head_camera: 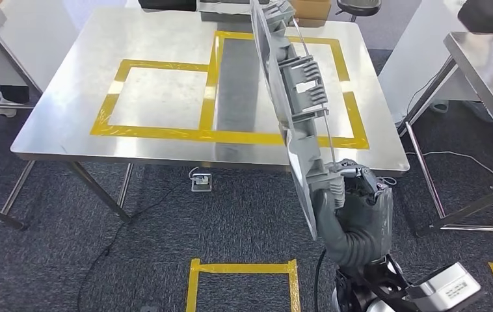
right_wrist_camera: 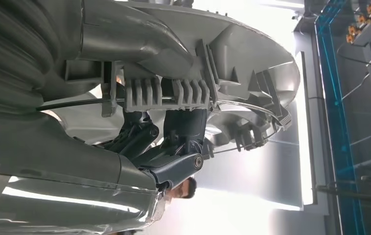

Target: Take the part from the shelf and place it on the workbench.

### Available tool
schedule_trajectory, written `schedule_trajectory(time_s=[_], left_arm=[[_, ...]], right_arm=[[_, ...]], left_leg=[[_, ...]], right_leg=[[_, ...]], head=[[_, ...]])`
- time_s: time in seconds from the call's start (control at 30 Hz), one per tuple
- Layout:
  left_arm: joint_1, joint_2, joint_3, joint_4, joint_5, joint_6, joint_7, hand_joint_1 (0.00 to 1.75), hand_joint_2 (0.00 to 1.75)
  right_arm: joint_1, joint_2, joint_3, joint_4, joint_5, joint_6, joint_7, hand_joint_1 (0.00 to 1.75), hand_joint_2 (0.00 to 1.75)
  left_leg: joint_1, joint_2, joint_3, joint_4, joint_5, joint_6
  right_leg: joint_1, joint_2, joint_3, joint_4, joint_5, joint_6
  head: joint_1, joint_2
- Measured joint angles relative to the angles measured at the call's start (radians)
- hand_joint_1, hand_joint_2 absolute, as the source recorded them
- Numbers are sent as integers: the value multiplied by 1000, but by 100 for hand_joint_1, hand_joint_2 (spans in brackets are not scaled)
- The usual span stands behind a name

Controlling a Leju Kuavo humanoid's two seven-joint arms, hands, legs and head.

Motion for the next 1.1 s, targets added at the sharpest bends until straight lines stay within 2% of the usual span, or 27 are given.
schedule_trajectory(time_s=[0.07,0.1,0.13,0.17,0.23,0.27,0.3,0.37,0.47,0.53,0.6,0.63,0.67,0.73,0.77,0.8,0.87,0.97,1.03,1.1], left_arm=[[0,0,0,0,0,-1,0,0,175],[0,0,0,0,0,-1,1,0,175],[1,0,0,0,1,-1,1,0,175],[1,0,0,0,1,-1,1,0,175],[0,-1,0,0,1,-1,1,0,175],[0,-2,0,0,1,-1,1,0,175],[-1,-4,0,0,1,-1,1,0,175],[-3,-7,0,0,1,-2,1,0,175],[-4,-7,0,0,1,-2,1,0,175],[-4,-6,0,0,1,-2,0,0,175],[-3,-5,0,0,1,-2,0,0,175],[-1,-4,0,0,1,-2,0,0,175],[0,-4,0,0,1,-2,0,0,175],[1,-2,0,0,1,-2,0,0,175],[1,-2,0,0,1,-2,0,0,175],[0,-1,0,0,1,-2,0,0,175],[0,-1,0,0,1,-2,-1,0,175],[1,0,0,0,1,-2,-3,0,175],[0,0,0,0,1,-2,-5,0,175],[0,0,0,0,1,-2,-6,0,175]], right_arm=[[0,0,0,0,-1,0,0,175,175],[1,1,0,1,-1,0,0,175,175],[1,1,0,2,-2,0,0,175,175],[2,1,0,3,-2,-1,0,175,175],[2,0,0,4,-2,-1,0,175,175],[2,0,0,3,-2,-1,0,175,175],[2,0,0,3,-2,-1,0,175,175],[1,0,0,3,-2,-1,0,175,175],[2,0,-1,3,-4,-2,0,175,175],[2,0,-1,3,-6,-2,0,175,175],[1,0,-1,3,-8,-2,0,175,175],[2,0,-1,4,-8,-2,0,175,175],[2,0,-1,5,-8,-2,0,175,175],[2,0,-1,6,-8,-3,0,175,175],[2,0,-1,6,-8,-2,0,175,175],[1,0,-1,6,-8,-2,0,175,175],[-1,0,-1,6,-9,-2,-1,175,175],[-4,0,-1,6,-11,-1,-1,175,175],[-8,0,-1,6,-12,0,-1,175,175],[-11,1,0,6,-13,2,-1,175,175]], left_leg=[[-1,2,11,0,-10,7],[-2,3,18,0,-16,8],[-3,3,27,0,-23,9],[-4,2,37,0,-30,8],[-7,0,58,-2,-44,7],[-8,0,65,-3,-50,4],[-8,-1,68,-5,-54,0],[-7,0,67,-10,-57,-10],[-7,-2,62,3,-69,-25],[-5,-7,18,83,-104,-33],[-2,-8,-56,194,-135,-39],[-1,-8,-82,222,-127,-42],[1,-7,-92,216,-100,-45],[3,-4,-66,124,-14,-48],[3,-1,-47,78,15,-48],[2,1,-30,41,25,-43],[-3,3,-18,17,12,-30],[1,0,-5,7,-1,-10],[4,1,9,5,-11,1],[3,4,22,5,-23,6]], right_leg=[[-1,0,-78,137,-45,6],[-1,0,-115,192,-53,6],[0,0,-138,215,-41,4],[0,1,-143,198,-8,-2],[7,3,-115,86,87,-22],[12,4,-98,31,121,-34],[17,4,-84,-9,136,-45],[22,4,-72,-39,128,-57],[15,0,-49,-79,122,-56],[10,-3,-31,-95,120,-55],[9,-3,-19,-95,110,-57],[9,-3,-11,-95,103,-56],[8,-2,-1,-93,95,-54],[6,-1,20,-88,75,-47],[7,0,28,-84,64,-41],[8,2,31,-79,56,-34],[9,3,30,-75,47,-23],[7,2,30,-62,30,-10],[5,1,-14,26,-6,1],[2,1,-96,161,-46,8]], head=[[8,0],[12,0],[16,0],[21,0],[31,0],[33,0],[35,0],[38,0],[38,0],[29,0],[20,0],[16,0],[13,0],[5,0],[-1,0],[-5,0],[-9,0],[-4,0],[5,0],[13,0]])
